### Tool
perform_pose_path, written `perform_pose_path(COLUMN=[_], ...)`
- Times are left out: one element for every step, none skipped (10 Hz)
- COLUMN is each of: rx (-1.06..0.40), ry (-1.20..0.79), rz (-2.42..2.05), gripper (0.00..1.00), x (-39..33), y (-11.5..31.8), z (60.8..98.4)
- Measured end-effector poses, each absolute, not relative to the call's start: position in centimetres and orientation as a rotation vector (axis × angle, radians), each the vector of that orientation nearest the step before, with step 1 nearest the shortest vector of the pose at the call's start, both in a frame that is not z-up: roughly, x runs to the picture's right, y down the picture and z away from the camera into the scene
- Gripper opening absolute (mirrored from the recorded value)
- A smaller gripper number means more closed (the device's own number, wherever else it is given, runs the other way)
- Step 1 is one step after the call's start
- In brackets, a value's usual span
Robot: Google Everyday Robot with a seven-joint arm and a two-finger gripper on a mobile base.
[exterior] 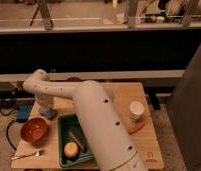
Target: Wipe table surface with sponge
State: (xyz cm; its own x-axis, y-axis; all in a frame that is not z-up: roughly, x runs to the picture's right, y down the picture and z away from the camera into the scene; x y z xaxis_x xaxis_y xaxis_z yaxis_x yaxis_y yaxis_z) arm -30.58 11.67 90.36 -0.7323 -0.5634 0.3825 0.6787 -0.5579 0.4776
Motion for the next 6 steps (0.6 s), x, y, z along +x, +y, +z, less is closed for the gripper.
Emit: perform_pose_path(rx=[-0.259, -0.275, -0.298, -0.318, -0.332, -0.34], ry=[-0.8, -0.797, -0.79, -0.782, -0.773, -0.768], rz=[-2.253, -2.235, -2.212, -2.189, -2.168, -2.155], gripper=[0.08, 0.08, 0.08, 0.08, 0.08, 0.08], x=[-29.2, -28.1, -26.6, -25.3, -24.3, -23.9], y=[12.0, 12.3, 12.6, 12.8, 12.9, 13.0], z=[90.3, 90.2, 90.1, 90.1, 90.0, 90.0])
